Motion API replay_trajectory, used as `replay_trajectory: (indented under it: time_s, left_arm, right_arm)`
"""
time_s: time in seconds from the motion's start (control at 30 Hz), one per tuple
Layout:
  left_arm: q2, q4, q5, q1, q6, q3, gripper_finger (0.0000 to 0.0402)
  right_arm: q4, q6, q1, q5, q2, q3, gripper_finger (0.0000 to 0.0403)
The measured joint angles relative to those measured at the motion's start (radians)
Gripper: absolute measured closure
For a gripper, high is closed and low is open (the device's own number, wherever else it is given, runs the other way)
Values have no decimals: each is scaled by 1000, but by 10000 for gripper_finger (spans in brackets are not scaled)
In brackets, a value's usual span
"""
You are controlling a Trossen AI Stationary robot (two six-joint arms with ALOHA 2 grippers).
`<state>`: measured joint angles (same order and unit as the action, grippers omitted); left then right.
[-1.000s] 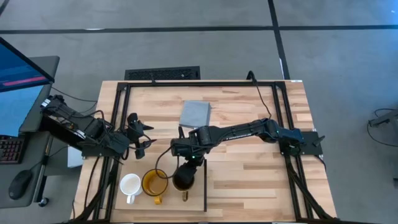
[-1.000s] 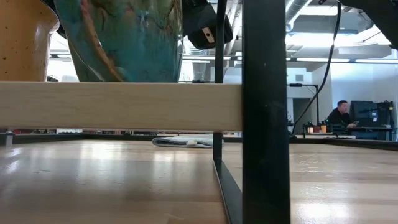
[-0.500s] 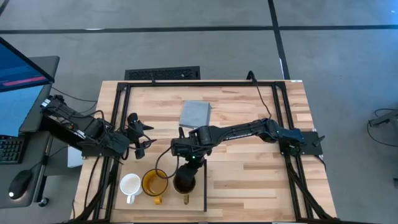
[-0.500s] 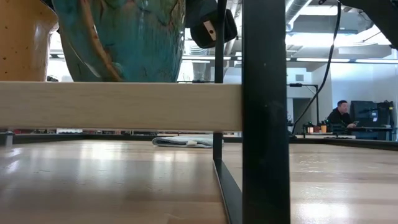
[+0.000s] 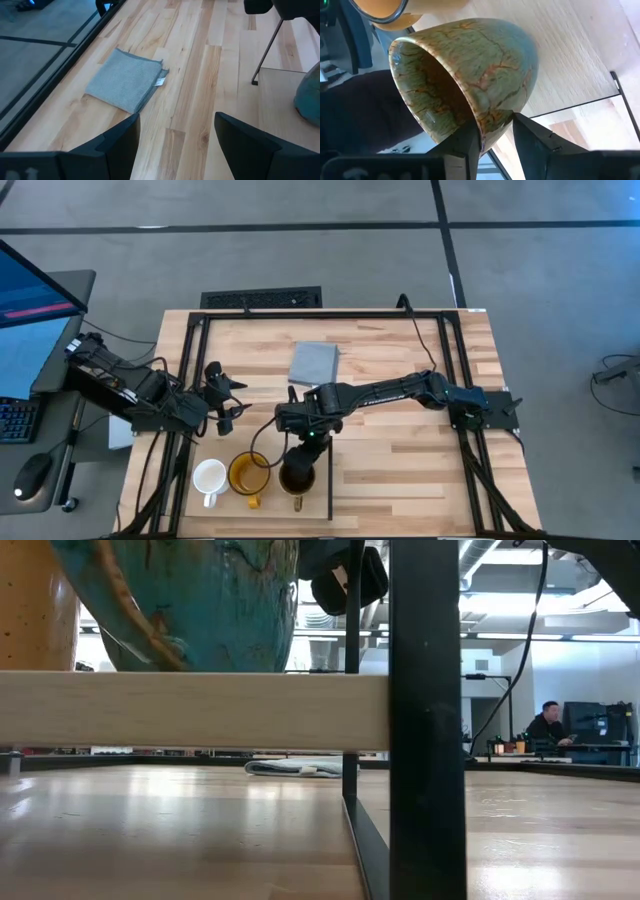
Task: Stack small to large cups/mugs on shelf
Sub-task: Put the green patterned mug on the shelf
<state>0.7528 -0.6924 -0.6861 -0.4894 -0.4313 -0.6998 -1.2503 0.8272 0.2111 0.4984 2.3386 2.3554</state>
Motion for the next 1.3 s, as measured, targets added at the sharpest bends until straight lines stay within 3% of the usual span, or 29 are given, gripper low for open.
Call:
replay_trajectory:
  time_s: [1.3]
  left_arm:
    - [0, 0, 26, 0, -3, 0, 154]
  right_arm:
    - [2, -22, -4, -1, 0, 0, 264]
